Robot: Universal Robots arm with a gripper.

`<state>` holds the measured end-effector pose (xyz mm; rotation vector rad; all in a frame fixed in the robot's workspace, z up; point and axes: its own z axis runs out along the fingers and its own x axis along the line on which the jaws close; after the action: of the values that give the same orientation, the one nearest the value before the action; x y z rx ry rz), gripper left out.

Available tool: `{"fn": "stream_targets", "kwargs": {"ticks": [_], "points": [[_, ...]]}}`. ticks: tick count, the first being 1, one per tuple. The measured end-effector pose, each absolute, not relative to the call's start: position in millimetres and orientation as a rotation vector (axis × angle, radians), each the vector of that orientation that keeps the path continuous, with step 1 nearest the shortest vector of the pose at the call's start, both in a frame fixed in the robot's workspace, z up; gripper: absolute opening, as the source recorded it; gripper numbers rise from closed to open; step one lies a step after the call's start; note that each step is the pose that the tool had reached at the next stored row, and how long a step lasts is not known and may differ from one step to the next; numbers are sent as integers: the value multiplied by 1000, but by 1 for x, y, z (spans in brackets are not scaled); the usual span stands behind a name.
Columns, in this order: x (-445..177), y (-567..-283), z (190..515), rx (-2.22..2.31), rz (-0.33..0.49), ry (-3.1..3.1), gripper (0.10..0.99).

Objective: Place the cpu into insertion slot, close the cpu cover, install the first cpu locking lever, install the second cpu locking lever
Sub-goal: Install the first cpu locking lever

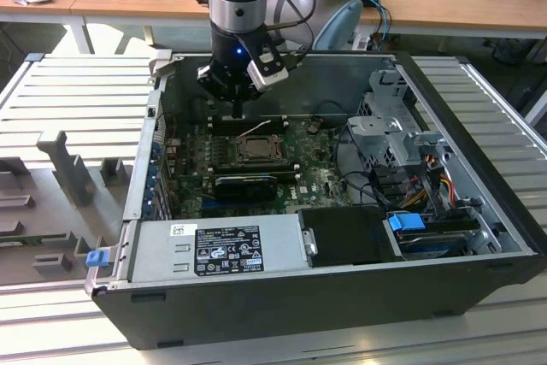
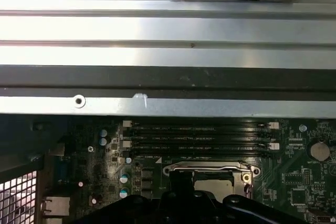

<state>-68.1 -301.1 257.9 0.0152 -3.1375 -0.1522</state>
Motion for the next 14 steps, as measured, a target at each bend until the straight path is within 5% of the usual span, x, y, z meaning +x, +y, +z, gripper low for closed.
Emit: {"fn": "stream_targets", "kwargs": {"ticks": [5, 14], "points": [[-63, -301, 258, 15, -93, -3140, 106], [-54, -302, 255, 15, -164, -3134, 106]]}}
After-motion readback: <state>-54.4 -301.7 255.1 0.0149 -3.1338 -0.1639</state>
